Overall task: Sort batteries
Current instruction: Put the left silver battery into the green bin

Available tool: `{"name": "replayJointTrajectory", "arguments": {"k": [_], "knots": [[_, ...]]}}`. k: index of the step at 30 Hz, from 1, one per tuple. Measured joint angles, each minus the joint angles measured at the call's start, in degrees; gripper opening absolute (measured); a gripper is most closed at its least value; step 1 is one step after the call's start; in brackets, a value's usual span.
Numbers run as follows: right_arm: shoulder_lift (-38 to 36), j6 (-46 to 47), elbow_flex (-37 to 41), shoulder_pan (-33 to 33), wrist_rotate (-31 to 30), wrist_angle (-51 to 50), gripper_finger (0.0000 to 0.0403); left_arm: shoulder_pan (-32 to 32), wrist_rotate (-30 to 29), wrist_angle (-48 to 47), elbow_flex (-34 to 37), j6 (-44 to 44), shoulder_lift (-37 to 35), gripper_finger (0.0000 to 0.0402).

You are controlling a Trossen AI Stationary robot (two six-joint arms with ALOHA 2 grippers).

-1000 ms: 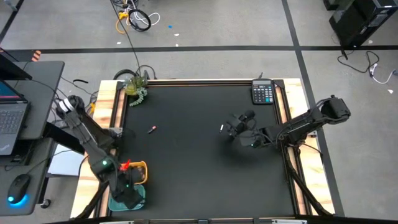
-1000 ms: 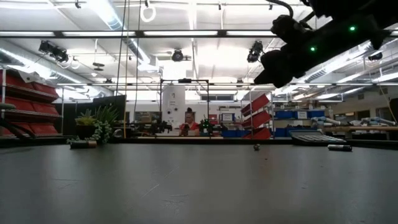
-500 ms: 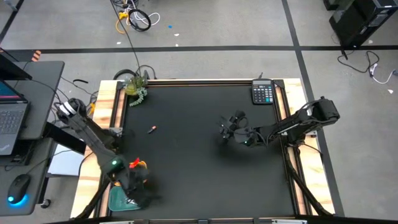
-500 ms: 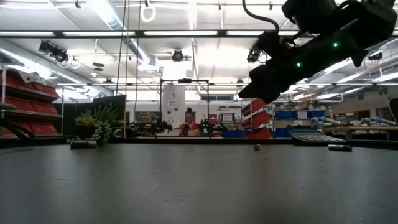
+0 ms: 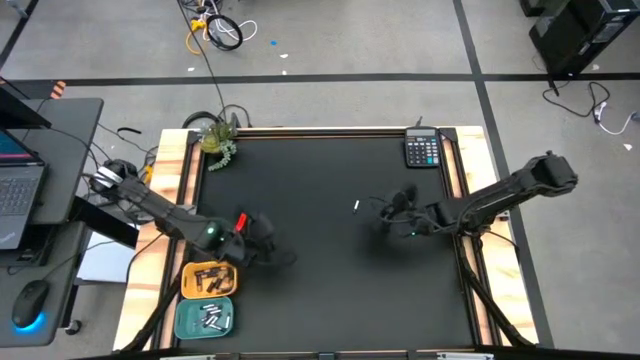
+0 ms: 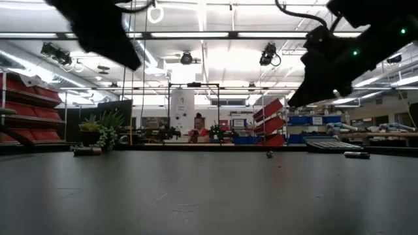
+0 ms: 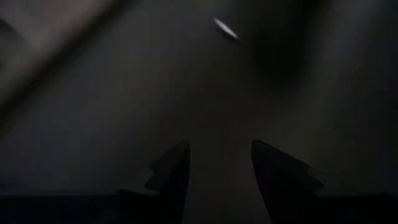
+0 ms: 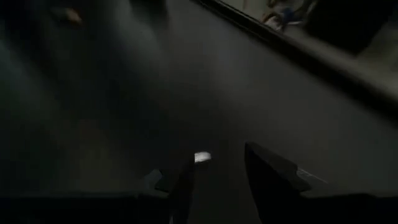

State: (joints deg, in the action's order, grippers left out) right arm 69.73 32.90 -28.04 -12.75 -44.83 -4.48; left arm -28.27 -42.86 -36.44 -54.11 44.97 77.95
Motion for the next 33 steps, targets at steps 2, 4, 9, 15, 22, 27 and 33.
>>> {"name": "replayJointTrajectory", "arguments": {"k": [2, 4, 9, 15, 22, 27, 33], "knots": [[0.5, 2.4, 3.0, 0.0, 1.2, 9.3, 0.0151, 1.8, -6.6, 1.5, 0.0, -4.5, 0.0, 0.0181], [3.1, 2.9, 5.8, -0.1, 1.5, 19.6, 0.0151, 3.0, -12.6, 4.2, 0.0, -8.5, 0.0, 0.0181], [13.6, 1.2, 8.0, -2.1, -3.8, 33.9, 0.0151, 3.8, -22.2, 13.6, 0.0, -19.4, 0.0, 0.0181], [27.1, -5.0, 5.5, -3.8, -11.2, 45.5, 0.0151, 3.8, -29.7, 19.3, 0.0, -26.6, 0.0, 0.0181], [40.0, -8.4, 4.5, -2.8, -14.0, 58.0, 0.0155, 3.9, -35.2, 18.7, 0.0, -26.8, 0.1, 0.0181], [43.8, -10.5, 4.5, -0.6, -7.7, 64.6, 0.0176, 3.9, -35.1, 18.1, 0.0, -26.8, 0.3, 0.0182], [40.6, -18.0, 7.2, 0.2, -0.6, 65.1, 0.023, 3.9, -31.5, 16.9, 0.0, -26.8, 0.5, 0.0182]]}}
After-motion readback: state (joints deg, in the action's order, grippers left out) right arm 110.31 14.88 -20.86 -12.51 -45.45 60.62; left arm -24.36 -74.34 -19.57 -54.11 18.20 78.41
